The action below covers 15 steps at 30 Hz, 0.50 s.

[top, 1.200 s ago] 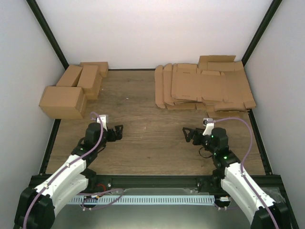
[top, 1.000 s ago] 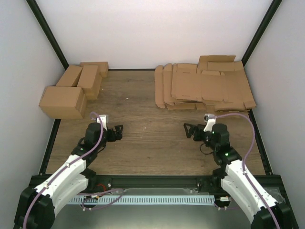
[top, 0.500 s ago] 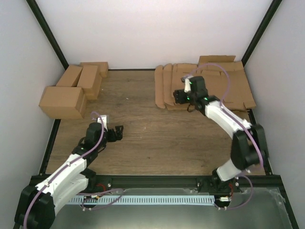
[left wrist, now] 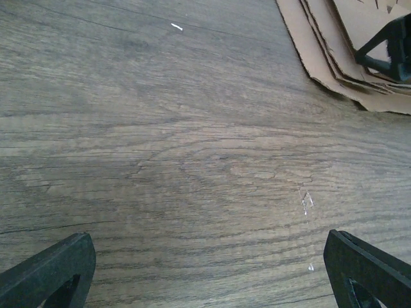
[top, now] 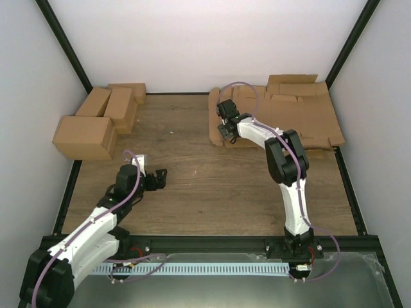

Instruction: Fold the paper box

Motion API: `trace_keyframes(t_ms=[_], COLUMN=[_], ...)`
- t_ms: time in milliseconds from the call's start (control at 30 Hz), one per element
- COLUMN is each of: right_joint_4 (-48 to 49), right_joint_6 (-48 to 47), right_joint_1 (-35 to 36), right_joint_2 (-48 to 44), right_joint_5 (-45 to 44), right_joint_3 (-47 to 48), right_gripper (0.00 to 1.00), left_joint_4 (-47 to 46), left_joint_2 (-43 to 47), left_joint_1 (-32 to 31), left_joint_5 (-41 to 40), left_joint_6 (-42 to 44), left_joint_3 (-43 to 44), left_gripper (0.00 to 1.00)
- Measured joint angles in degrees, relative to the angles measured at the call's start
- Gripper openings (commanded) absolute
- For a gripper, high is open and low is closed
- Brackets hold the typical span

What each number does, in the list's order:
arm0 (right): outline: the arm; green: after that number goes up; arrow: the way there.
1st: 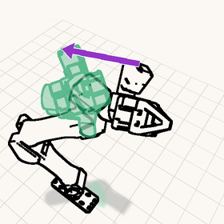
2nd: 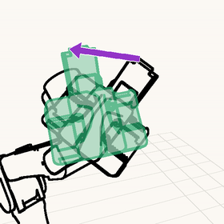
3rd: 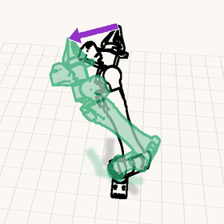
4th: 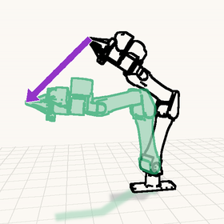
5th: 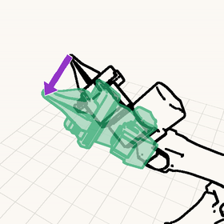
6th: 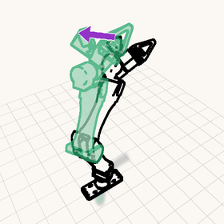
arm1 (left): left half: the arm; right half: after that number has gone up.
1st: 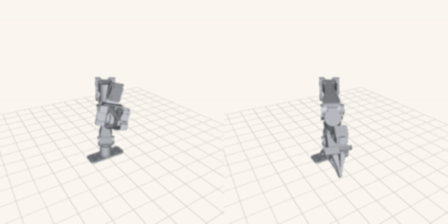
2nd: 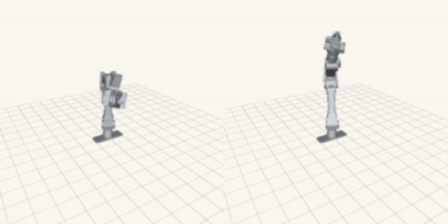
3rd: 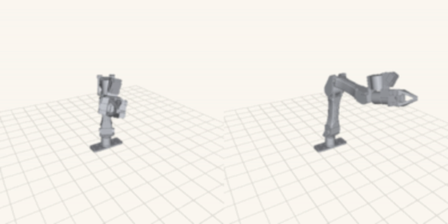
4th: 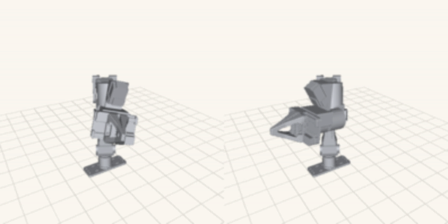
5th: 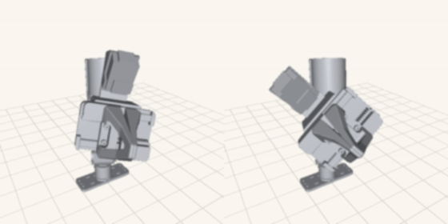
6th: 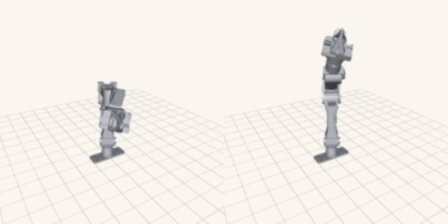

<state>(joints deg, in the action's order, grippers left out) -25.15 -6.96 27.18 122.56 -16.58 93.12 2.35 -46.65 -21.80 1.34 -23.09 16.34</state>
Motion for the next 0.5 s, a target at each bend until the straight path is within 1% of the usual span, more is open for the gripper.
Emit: trace_keyframes(t_ms=[133, 200, 267, 333, 400, 500], right_joint_4=[-2.71, -3.61, -4.07, -4.24, -3.96, -2.64], right_joint_6=[-0.92, -1.29, -1.42, -2.03, -2.19, -3.06], right_joint_1=[-0.04, -0.15, -0.20, -0.20, -0.17, -0.17], right_joint_2=[4.39, 5.31, 5.49, 5.49, 5.40, 4.37], right_joint_5=[-4.79, -6.56, -7.82, -9.05, -10.36, -12.63], right_joint_3=[3.10, 3.65, 3.87, 4.15, 4.33, 3.80], right_gripper=[0.53, 0.41, 0.23, 0.12, 0.05, 0.02], left_joint_4=[-0.04, -0.09, -0.11, -0.13, -0.13, -0.13], left_joint_2=[0.04, 0.09, 0.09, 0.09, 0.09, 0.09], left_joint_1=[0.00, 0.00, 0.00, 0.00, 0.00, 0.00], left_joint_5=[0.04, 0.04, 0.04, 0.04, 0.04, 0.04], left_joint_6=[0.17, 0.22, 0.24, 0.26, 0.26, 0.26], left_joint_3=[0.00, 0.00, 0.00, 0.00, 0.00, 0.00], left_gripper=[1.00, 1.00, 1.00, 1.00, 1.00, 1.00])
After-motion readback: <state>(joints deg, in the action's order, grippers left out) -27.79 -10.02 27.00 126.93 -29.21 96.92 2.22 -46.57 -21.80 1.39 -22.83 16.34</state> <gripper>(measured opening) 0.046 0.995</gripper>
